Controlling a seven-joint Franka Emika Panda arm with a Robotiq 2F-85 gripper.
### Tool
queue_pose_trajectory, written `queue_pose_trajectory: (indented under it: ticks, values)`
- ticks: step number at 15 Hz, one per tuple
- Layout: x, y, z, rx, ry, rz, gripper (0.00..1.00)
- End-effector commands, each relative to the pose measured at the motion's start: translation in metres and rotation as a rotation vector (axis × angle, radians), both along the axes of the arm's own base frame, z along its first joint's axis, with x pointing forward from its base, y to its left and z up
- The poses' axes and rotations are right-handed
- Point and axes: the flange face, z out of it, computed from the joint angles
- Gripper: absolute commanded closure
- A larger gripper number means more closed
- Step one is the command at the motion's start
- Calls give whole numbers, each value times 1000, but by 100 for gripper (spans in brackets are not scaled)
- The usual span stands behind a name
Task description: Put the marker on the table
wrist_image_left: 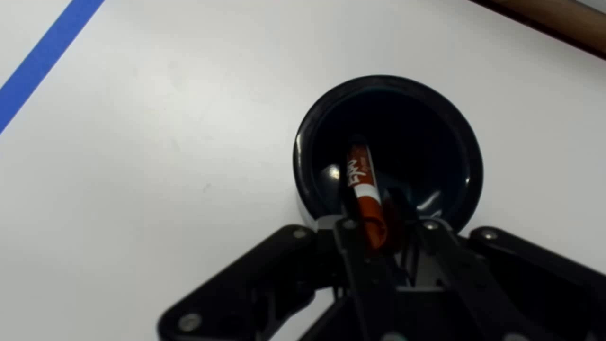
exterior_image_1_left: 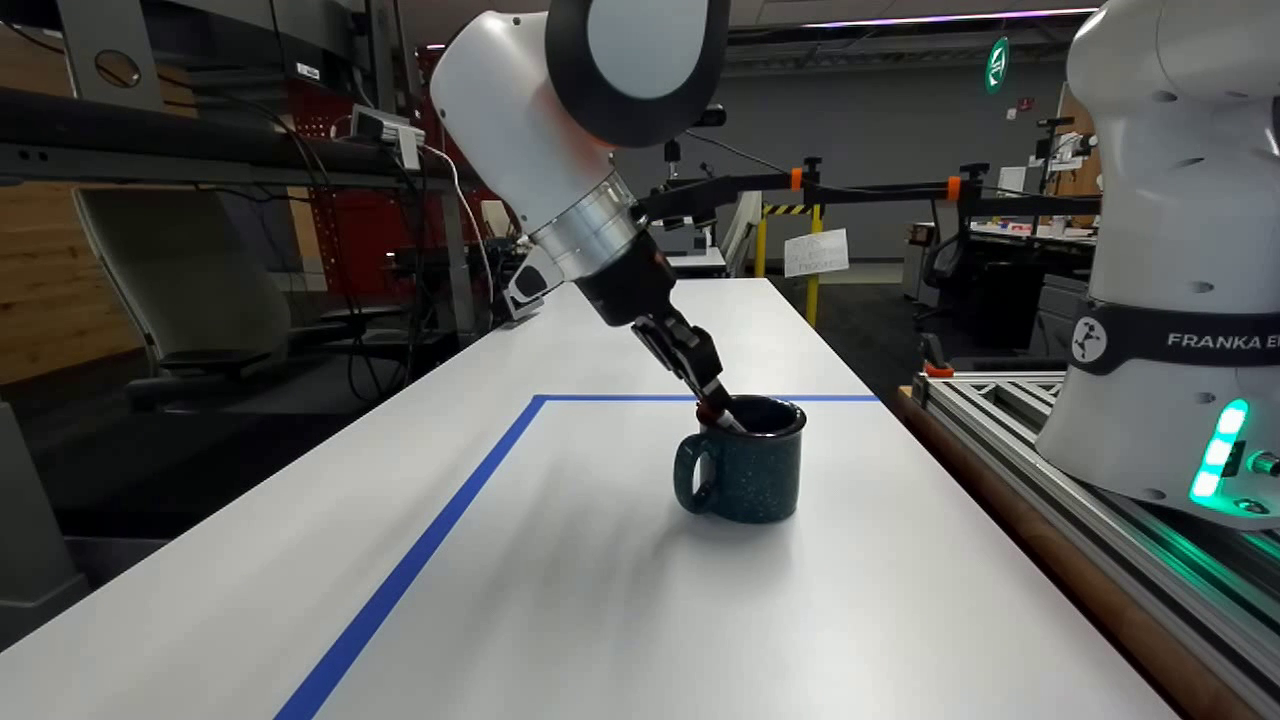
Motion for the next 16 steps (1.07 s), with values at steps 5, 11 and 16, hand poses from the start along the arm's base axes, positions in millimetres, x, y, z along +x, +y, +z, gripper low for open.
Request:
queue_pose_trajectory:
  ticks: [5, 11, 16]
  values:
    - [5, 2, 14, 31, -13, -2, 95]
    - [1, -2, 56, 92, -12, -36, 95]
    - [-6, -27, 92, 115, 5, -90, 95]
